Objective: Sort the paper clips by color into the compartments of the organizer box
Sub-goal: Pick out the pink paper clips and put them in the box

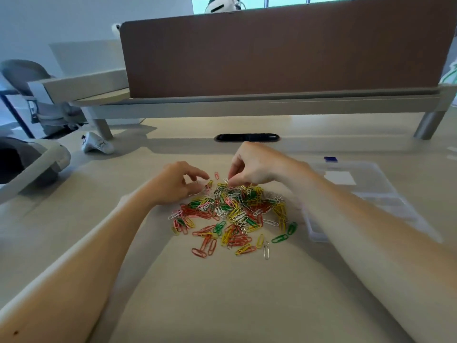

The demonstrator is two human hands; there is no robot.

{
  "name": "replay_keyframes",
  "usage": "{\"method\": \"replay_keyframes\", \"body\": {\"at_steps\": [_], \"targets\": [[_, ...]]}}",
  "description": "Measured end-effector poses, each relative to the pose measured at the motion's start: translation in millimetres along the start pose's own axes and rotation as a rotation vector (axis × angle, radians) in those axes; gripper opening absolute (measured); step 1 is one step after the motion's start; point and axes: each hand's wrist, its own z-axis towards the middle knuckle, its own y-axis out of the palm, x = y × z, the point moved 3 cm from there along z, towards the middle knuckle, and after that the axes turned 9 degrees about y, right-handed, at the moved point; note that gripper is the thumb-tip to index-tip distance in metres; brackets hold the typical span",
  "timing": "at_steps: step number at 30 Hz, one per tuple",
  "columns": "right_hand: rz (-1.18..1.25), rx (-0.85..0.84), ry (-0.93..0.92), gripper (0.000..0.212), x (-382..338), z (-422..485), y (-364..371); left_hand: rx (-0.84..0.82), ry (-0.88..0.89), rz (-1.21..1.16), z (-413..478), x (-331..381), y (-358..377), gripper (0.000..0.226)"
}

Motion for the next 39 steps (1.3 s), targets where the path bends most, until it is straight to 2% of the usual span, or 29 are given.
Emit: {"method": "replay_keyframes", "body": {"at_steps": [3, 9, 16, 20, 25, 28, 33, 36, 39], "targets": [[0.0, -0.007, -0.018, 0.017, -5.5, 8.2, 6.2, -0.002, 0.039, 0.054, 4.7, 6.9, 2.4, 0.022], [-0.013, -0.022, -0.009, 0.018, -3.6, 16.7, 13.6, 0.072, -0.048, -0.012, 6.1, 3.4, 2.0, 0.004], [-0.002, -0.015, -0.006, 0.015, -5.2, 20.7, 21.7, 0.035, -0.079, -0.024, 6.1, 4.5, 5.0, 0.008], [0.039, 0.04, -0.016, 0.022, -7.2, 19.9, 22.9, 0.111, -0.037, -0.046, 5.1, 11.9, -2.0, 0.004], [0.076, 0.09, -0.053, 0.012, -13.5, 14.8, 17.2, 0.138, 0.013, -0.082, 5.8, 23.5, -11.3, 0.005], [0.086, 0.063, -0.016, 0.008, -11.5, 12.4, 13.1, 0.005, -0.03, -0.056, 1.6, 25.8, -28.2, 0.009], [0.133, -0.109, 0.083, 0.006, -7.2, 6.0, 10.9, -0.425, -0.223, -0.024, -17.9, 9.9, -48.1, 0.015], [0.146, -0.163, 0.1, 0.003, -8.1, 3.8, 11.7, -0.509, -0.264, -0.055, -20.8, 5.4, -41.2, 0.022], [0.122, -0.217, 0.087, 0.011, -8.9, 1.8, 14.5, -0.528, -0.271, -0.129, -19.2, 5.0, -30.8, 0.02]]}}
